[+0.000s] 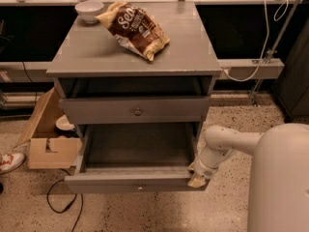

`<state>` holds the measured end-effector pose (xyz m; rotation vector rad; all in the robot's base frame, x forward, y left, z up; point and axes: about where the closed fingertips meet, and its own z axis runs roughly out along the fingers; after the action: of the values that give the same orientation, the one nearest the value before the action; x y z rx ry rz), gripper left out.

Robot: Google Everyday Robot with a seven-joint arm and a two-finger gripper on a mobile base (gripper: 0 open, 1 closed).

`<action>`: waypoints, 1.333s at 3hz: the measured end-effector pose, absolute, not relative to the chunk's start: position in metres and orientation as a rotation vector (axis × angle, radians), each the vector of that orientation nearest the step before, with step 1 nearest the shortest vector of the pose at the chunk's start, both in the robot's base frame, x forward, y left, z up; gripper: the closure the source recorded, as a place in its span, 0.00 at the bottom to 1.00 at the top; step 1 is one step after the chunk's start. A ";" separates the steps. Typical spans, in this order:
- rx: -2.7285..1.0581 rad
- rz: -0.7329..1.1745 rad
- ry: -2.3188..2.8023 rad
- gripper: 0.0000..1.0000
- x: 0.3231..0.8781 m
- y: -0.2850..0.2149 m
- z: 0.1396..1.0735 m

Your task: Open middle drawer

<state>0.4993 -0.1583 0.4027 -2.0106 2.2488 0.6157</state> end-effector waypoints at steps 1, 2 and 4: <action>-2.010 0.616 2.249 0.82 0.506 -0.159 0.404; -2.010 0.615 2.249 0.59 0.506 -0.159 0.404; -2.011 0.616 2.249 0.04 0.506 -0.159 0.404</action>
Offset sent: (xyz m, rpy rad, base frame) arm 0.0059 -0.0008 0.0010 0.0000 0.0000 0.0000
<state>0.5059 -0.1592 0.4039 -2.0105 2.2487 0.6156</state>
